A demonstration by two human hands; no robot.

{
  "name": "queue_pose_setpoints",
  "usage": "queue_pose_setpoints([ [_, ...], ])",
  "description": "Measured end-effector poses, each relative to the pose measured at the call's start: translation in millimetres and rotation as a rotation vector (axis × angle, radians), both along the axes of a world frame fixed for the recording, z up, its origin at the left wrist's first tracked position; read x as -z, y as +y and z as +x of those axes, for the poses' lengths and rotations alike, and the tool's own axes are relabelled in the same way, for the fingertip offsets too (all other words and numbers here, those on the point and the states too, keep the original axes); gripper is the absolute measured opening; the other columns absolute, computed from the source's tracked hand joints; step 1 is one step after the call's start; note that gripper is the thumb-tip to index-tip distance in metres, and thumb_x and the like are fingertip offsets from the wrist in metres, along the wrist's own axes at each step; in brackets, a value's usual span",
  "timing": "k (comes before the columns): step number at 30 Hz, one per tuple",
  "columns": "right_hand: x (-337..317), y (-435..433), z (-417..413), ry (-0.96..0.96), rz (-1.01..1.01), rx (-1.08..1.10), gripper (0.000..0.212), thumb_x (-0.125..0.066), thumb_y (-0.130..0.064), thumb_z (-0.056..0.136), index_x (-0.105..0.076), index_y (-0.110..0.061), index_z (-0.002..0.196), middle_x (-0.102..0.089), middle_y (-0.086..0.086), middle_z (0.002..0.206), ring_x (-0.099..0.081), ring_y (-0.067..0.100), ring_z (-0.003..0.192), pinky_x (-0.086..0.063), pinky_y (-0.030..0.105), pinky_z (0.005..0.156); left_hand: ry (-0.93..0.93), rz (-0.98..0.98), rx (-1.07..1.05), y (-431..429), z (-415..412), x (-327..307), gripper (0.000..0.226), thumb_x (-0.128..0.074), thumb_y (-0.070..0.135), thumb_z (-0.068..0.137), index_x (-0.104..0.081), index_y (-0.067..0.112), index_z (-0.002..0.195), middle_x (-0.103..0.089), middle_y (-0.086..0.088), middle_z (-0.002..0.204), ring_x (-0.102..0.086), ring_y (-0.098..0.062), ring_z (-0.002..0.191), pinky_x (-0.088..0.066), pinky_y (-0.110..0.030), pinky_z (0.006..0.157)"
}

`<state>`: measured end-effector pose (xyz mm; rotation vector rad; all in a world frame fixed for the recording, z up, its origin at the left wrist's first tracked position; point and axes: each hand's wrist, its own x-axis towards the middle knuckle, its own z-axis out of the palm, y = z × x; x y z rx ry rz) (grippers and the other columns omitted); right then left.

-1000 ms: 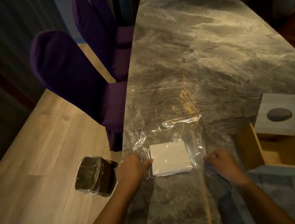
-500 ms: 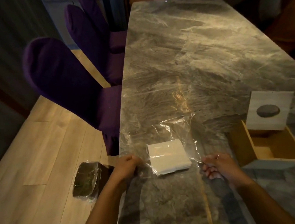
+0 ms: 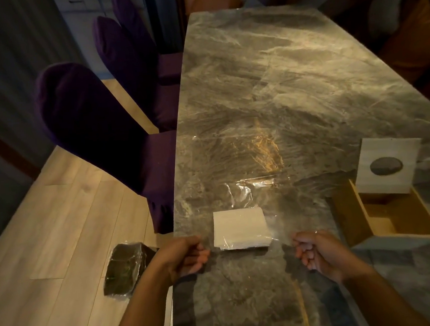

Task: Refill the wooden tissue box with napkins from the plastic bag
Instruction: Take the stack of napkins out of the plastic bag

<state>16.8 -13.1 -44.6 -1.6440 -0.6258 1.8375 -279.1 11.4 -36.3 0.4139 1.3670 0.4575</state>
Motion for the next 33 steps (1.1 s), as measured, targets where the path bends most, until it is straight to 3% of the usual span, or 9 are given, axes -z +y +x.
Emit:
queue_pose_setpoints([
  [4, -10, 11, 0, 0.159, 0.016, 0.062, 0.022, -0.059, -0.017, 0.072, -0.059, -0.012, 0.051, -0.053, 0.002, 0.042, -0.045, 0.009, 0.034, -0.034, 0.019, 0.036, -0.06, 0.027, -0.062, 12, -3, -11, 0.023, -0.054, 0.02, 0.091, -0.058, 0.008, 0.071, -0.067, -0.006, 0.059, -0.06, -0.012, 0.047, -0.051, -0.021, 0.043],
  [10, -33, 36, 2, 0.292, 0.054, 0.104, 0.027, -0.058, -0.017, 0.077, -0.057, -0.014, 0.051, -0.052, -0.001, 0.041, -0.042, 0.007, 0.031, -0.032, 0.015, 0.031, -0.153, 0.054, -0.124, 39, -2, -38, 0.023, -0.06, 0.021, 0.087, -0.058, 0.008, 0.068, -0.068, -0.005, 0.057, -0.061, -0.009, 0.042, -0.05, -0.016, 0.04],
  [13, -49, 48, -1, 0.327, 0.114, 0.086, 0.022, -0.077, -0.023, 0.055, -0.057, -0.014, 0.054, -0.052, -0.001, 0.042, -0.041, 0.007, 0.032, -0.032, 0.016, 0.031, -0.179, 0.091, -0.12, 51, -1, -53, 0.021, -0.059, 0.023, 0.087, -0.059, 0.008, 0.072, -0.068, -0.002, 0.055, -0.061, -0.008, 0.042, -0.05, -0.017, 0.04],
  [17, -66, 61, 0, 0.288, 0.133, 0.102, 0.017, -0.062, -0.022, 0.068, -0.058, -0.014, 0.053, -0.051, -0.002, 0.041, -0.04, 0.007, 0.032, -0.029, 0.017, 0.035, -0.189, 0.171, -0.112, 66, 3, -71, 0.028, -0.058, 0.024, 0.088, -0.056, 0.012, 0.063, -0.066, -0.001, 0.062, -0.058, -0.008, 0.049, -0.05, -0.017, 0.044],
  [22, -85, 73, 0, 0.281, 0.17, 0.163, 0.019, -0.058, -0.021, 0.071, -0.055, -0.013, 0.055, -0.049, -0.002, 0.039, -0.038, 0.006, 0.029, -0.026, 0.015, 0.033, -0.221, 0.244, -0.101, 81, 6, -90, 0.031, -0.057, 0.025, 0.088, -0.052, 0.013, 0.06, -0.063, -0.001, 0.065, -0.054, -0.009, 0.055, -0.05, -0.018, 0.048],
  [26, -96, 78, 2, 0.306, 0.208, 0.169, 0.021, -0.058, -0.022, 0.072, -0.055, -0.013, 0.054, -0.048, -0.002, 0.039, -0.036, 0.006, 0.029, -0.025, 0.015, 0.031, -0.271, 0.315, -0.142, 86, 7, -100, 0.032, -0.057, 0.026, 0.087, -0.053, 0.013, 0.058, -0.065, 0.001, 0.065, -0.054, -0.009, 0.059, -0.048, -0.022, 0.06],
  [30, -99, 77, 7, 0.28, 0.266, 0.13, 0.023, -0.057, -0.024, 0.074, -0.06, -0.013, 0.053, -0.052, -0.001, 0.042, -0.04, 0.006, 0.031, -0.03, 0.015, 0.032, -0.3, 0.409, -0.173, 86, 8, -100, 0.022, -0.055, 0.022, 0.088, -0.058, 0.009, 0.071, -0.072, 0.0, 0.068, -0.061, -0.013, 0.078, -0.049, -0.028, 0.075],
  [33, -93, 68, 10, 0.226, 0.33, 0.097, 0.017, -0.058, -0.021, 0.073, -0.063, -0.013, 0.06, -0.058, -0.001, 0.05, -0.049, 0.006, 0.039, -0.04, 0.016, 0.037, -0.302, 0.492, -0.188, 78, 8, -88, 0.026, -0.053, 0.01, 0.088, -0.065, 0.008, 0.065, -0.072, -0.004, 0.078, -0.061, -0.016, 0.093, -0.048, -0.033, 0.089],
])
